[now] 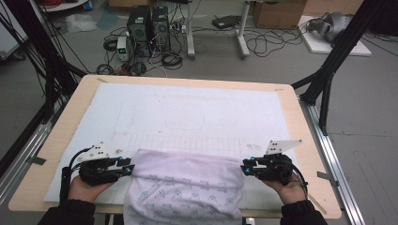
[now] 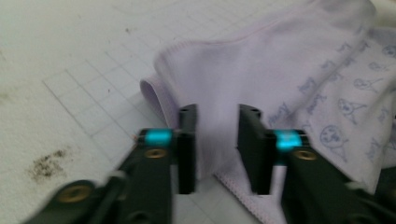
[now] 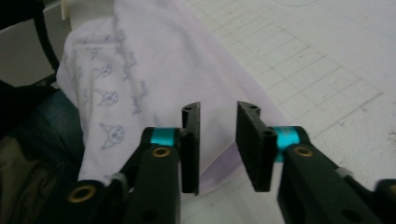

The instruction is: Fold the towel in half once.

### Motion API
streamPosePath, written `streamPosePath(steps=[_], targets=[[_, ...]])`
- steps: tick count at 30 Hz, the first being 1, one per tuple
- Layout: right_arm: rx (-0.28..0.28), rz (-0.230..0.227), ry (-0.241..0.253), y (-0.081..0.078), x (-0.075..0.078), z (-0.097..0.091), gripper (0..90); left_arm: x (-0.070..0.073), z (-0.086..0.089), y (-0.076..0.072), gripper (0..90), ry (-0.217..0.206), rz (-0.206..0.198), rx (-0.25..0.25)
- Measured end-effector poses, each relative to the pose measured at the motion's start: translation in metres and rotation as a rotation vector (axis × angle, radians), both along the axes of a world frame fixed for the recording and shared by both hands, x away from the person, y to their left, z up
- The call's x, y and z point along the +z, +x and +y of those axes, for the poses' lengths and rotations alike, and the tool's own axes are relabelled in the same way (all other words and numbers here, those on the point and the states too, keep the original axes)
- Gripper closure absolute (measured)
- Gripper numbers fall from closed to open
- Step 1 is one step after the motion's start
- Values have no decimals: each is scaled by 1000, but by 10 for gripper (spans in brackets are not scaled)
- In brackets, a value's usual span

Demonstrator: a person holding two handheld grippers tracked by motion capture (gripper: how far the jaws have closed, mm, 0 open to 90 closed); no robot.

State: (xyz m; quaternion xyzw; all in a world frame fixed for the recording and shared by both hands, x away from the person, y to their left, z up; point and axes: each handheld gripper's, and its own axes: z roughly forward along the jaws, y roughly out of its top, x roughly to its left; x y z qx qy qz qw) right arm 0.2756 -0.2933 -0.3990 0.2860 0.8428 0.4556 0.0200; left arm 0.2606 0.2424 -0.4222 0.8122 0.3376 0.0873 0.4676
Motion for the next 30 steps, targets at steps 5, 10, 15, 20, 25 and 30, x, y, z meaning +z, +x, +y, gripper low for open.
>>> streamPosePath(steps=[5,10,15,20,25,30], targets=[[5,-5,10,15,-1,8,585,2,-7,18,475,4,-6,24],[29,13,-22,28,-11,23,560,-2,-19,37,525,19,24,15],[30,51,-101,30,-26,27,585,-10,-25,43,710,46,44,-17],[64,49,-128,26,-31,26,775,-13,-31,37,850,91,15,-30],[70,16,-106,22,-24,25,820,-1,-26,32,859,50,-18,-26],[98,-52,-44,10,-2,22,820,19,-17,17,854,-8,-77,-29]])
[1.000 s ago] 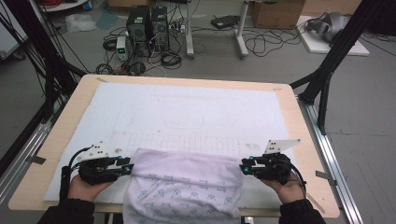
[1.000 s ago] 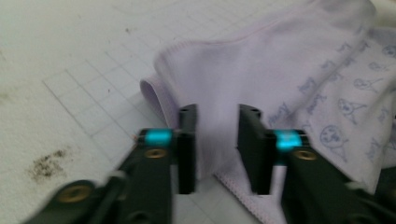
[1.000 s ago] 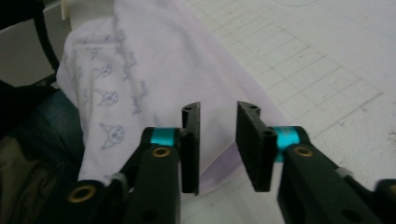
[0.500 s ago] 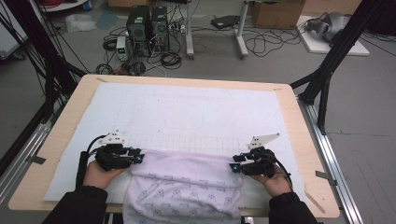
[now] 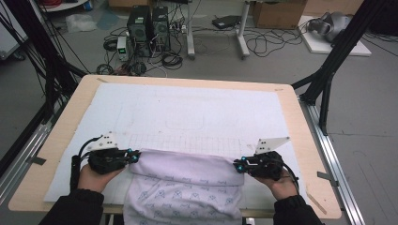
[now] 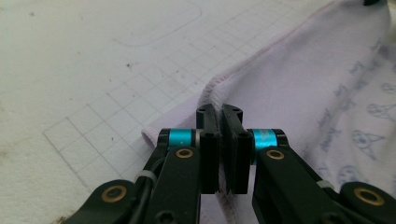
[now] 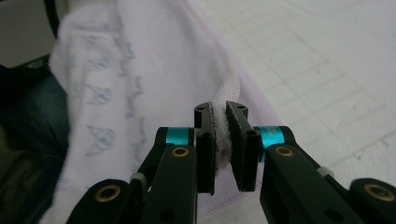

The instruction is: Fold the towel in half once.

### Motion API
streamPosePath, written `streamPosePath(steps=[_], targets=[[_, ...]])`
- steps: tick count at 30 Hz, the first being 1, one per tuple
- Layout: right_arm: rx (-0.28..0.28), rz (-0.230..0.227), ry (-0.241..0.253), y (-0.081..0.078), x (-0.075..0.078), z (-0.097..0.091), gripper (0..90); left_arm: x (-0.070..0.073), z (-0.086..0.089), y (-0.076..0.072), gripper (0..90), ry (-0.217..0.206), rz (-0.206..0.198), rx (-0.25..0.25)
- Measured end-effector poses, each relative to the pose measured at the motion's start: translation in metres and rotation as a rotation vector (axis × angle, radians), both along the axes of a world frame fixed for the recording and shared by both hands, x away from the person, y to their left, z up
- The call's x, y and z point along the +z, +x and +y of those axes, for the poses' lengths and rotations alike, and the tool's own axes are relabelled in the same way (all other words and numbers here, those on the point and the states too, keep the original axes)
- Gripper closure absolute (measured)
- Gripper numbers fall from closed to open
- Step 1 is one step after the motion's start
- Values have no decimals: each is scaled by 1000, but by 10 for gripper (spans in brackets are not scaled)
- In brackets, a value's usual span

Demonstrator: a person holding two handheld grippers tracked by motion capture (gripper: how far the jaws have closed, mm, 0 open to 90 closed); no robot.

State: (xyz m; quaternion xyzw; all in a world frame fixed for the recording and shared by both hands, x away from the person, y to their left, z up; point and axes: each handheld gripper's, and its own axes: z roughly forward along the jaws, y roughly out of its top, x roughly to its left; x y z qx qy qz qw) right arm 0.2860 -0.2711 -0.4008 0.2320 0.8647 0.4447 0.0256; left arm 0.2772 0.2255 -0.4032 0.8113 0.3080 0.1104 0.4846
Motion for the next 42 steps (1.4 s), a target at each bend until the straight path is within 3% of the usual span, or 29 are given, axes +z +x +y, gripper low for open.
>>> streamPosePath(steps=[4,7,11,13,15,19,24,27,29,32,37,40,42], targets=[[30,-32,26,-16,12,1,813,1,6,-21,843,-8,-14,-20],[56,-45,-1,-33,14,3,814,-5,10,-39,810,-5,9,-61],[147,9,39,-54,13,2,733,-4,16,-56,684,-16,28,-118],[141,8,54,-59,16,0,693,-2,17,-58,647,-29,31,-131],[122,6,78,-55,19,-2,673,1,17,-55,632,-32,24,-120],[62,-11,53,-39,17,-2,638,3,12,-41,608,-34,6,-100],[-13,-9,29,-5,3,-3,578,0,5,-9,625,-6,2,-51],[-59,-1,13,9,-5,-5,552,-6,-1,11,642,-21,1,-57],[-90,-4,-6,17,-11,-5,536,-10,-4,22,617,-4,14,-49],[-119,-5,-39,25,-20,-7,504,-20,-7,37,576,56,29,-7],[-145,22,-72,30,-33,-8,406,-33,-6,47,530,105,87,25],[-146,40,-106,31,-40,-7,424,-40,-7,52,530,125,141,26],[-134,36,-123,32,-42,-6,484,-41,-7,51,577,122,136,2]])
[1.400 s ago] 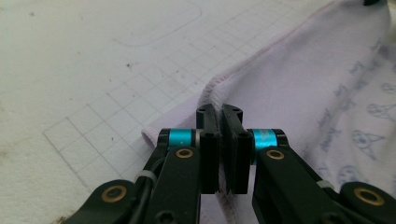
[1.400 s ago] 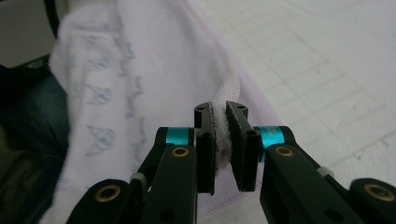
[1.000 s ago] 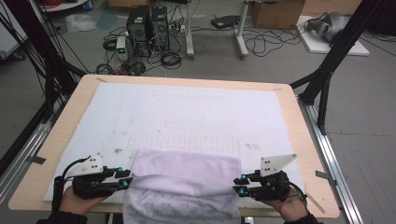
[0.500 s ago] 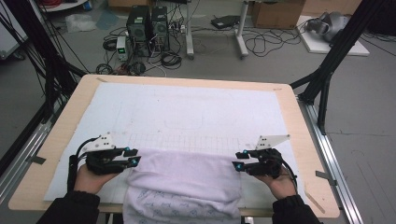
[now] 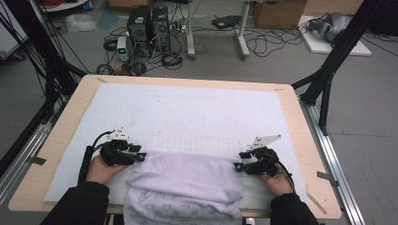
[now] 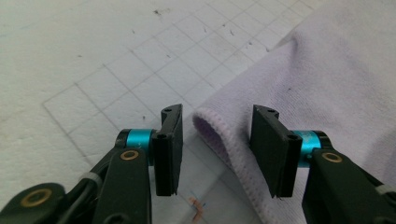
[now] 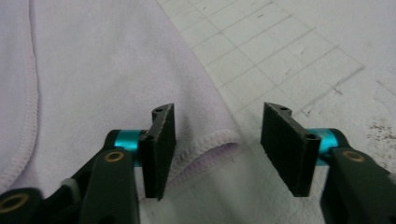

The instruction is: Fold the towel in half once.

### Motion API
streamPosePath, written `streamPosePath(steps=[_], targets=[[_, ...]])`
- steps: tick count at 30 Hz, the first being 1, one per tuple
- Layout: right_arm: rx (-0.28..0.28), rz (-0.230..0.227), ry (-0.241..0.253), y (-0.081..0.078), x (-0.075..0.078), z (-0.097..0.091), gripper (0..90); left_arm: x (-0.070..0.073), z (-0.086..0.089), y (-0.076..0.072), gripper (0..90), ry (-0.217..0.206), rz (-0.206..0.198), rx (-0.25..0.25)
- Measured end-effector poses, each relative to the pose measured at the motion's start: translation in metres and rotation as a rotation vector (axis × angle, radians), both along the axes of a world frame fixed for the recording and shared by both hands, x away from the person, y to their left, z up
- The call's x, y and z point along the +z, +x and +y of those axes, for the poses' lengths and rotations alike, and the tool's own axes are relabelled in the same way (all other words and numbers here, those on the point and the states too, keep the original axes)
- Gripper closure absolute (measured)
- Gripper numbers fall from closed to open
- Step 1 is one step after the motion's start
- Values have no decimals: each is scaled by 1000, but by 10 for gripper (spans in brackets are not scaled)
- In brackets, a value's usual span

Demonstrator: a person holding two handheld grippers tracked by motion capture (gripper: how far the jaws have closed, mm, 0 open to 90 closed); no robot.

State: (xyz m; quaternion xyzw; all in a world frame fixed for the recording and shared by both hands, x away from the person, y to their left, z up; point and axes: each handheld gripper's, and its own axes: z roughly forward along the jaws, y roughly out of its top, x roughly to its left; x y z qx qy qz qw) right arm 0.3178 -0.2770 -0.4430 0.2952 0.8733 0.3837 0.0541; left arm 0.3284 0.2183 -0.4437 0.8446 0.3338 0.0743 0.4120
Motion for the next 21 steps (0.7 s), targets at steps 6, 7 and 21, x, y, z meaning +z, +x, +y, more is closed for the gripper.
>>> streamPosePath(steps=[6,7,21], targets=[[60,24,26,3,0,1,787,0,-1,-1,833,-13,8,-40],[73,21,27,3,0,1,829,0,-1,-1,849,-11,5,-41],[-27,-10,48,51,22,1,860,31,5,32,872,-49,-119,137]])
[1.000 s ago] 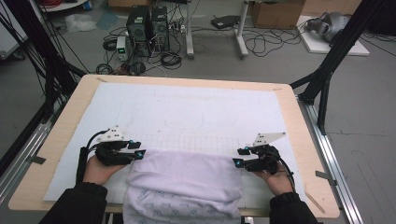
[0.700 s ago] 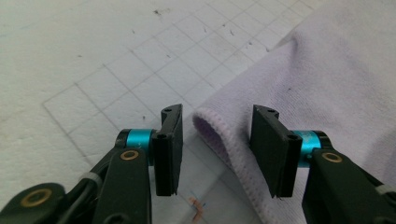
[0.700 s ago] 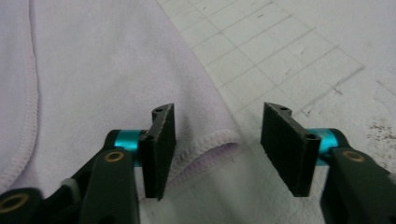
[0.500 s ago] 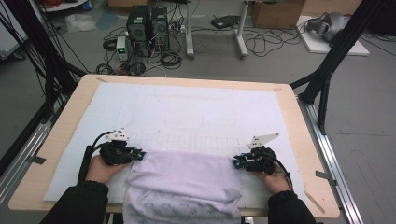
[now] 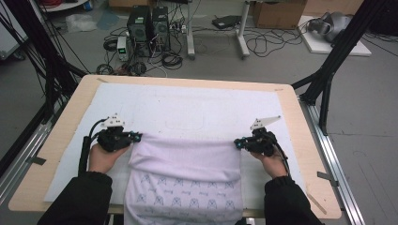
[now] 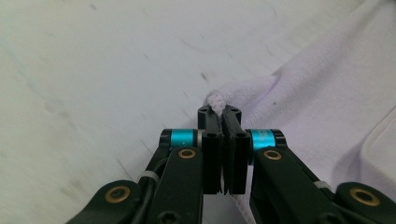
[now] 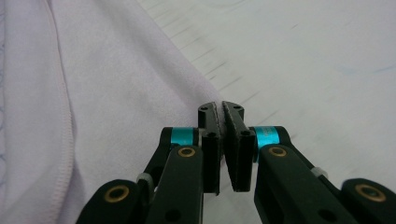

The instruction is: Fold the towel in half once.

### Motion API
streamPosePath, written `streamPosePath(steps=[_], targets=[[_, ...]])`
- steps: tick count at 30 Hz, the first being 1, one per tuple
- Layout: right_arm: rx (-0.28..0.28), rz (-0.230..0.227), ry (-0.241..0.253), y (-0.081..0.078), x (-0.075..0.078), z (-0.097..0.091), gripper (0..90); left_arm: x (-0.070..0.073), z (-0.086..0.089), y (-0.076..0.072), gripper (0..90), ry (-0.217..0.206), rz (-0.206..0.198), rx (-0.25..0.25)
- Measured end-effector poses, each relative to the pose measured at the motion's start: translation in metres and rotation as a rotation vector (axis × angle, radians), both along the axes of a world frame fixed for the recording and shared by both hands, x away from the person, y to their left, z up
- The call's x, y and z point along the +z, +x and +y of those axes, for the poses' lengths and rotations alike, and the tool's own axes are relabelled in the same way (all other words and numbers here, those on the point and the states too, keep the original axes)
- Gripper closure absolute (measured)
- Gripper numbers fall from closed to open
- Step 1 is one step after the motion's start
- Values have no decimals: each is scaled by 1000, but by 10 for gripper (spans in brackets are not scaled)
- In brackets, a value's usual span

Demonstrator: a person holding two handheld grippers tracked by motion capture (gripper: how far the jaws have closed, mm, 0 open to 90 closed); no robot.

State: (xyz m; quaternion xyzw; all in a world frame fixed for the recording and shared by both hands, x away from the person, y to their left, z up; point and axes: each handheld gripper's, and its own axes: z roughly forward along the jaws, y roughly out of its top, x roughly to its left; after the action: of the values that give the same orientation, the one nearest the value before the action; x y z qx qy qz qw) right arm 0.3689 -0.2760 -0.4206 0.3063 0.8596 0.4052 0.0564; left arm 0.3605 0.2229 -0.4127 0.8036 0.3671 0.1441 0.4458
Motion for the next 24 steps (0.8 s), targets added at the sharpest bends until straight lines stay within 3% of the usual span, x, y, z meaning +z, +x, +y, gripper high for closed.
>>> streamPosePath(steps=[4,10,12,14,15,17,19,21,24], targets=[[-43,-18,6,26,21,-2,861,30,-5,29,872,18,-37,39],[-96,-106,-17,65,84,-3,861,83,-10,59,873,18,-121,76],[-102,-124,-18,73,99,-2,860,91,-9,65,869,-5,-117,76],[-114,-138,-17,78,101,-2,823,85,-7,69,826,-2,-91,76],[-128,-130,-1,79,96,-3,724,80,-6,69,735,10,-73,90],[-137,-36,42,85,82,-5,629,68,-3,67,664,25,-52,112],[-111,-1,27,82,69,-4,606,52,1,61,586,38,-30,137],[-90,-51,-10,68,56,-1,604,36,4,55,591,57,-3,115],[-69,-15,-10,56,41,-5,579,18,8,45,571,53,30,82]])
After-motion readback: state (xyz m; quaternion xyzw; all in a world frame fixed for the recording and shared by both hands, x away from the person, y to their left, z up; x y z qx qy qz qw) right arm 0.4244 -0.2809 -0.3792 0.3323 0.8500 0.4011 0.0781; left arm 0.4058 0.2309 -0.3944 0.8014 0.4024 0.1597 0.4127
